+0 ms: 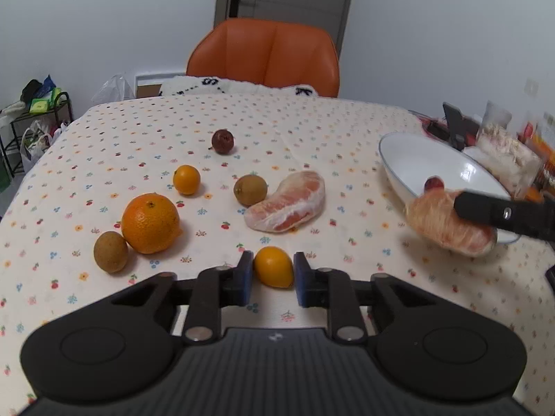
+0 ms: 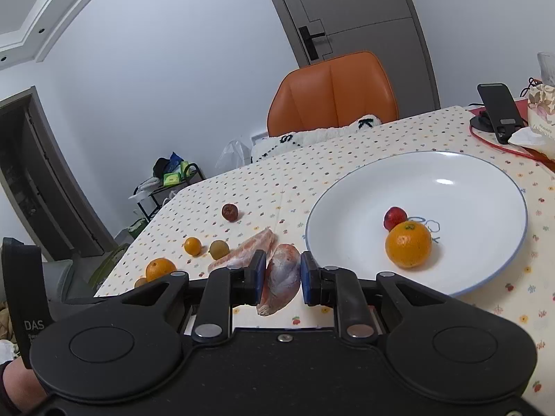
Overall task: Organize fruits
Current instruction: 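Grasp a small orange with the left tool while the right tool lifts the pomelo segment, then lower the small orange into the plate with the left tool while the right tool drops the pomelo segment there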
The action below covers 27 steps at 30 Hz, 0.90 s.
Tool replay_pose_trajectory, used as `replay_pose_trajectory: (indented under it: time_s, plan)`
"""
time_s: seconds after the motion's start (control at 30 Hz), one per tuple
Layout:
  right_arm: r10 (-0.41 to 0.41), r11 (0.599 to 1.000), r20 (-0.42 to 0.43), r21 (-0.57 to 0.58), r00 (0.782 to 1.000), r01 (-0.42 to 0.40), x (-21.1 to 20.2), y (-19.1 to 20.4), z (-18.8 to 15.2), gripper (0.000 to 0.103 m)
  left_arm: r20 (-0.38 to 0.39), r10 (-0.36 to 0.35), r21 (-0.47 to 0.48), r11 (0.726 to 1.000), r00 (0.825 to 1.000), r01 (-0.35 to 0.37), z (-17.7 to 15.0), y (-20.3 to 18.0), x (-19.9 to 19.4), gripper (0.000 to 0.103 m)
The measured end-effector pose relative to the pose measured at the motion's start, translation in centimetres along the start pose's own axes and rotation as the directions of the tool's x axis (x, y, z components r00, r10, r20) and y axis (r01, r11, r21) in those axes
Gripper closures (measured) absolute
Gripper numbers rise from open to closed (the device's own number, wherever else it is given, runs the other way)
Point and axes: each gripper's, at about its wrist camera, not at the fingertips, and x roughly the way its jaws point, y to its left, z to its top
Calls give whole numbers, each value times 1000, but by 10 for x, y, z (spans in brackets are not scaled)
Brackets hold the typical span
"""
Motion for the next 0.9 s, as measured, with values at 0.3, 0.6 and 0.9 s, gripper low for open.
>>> replay_pose_trajectory:
  time_s: [0.3, 0.6, 0.9]
  plan:
    - [-3, 1000, 25, 11, 1000, 3, 2, -8, 12, 83, 37, -34, -22, 999, 999, 35, 18, -4, -8, 81]
    - [-42, 999, 66, 28, 997, 40, -11, -28, 26, 83, 66, -83, 25, 996, 994, 81, 36, -34, -4, 81]
    - [-90, 995, 95, 39, 991, 87, -23, -56, 44, 84, 87, -129, 62, 990, 988, 124, 54, -68, 5, 81]
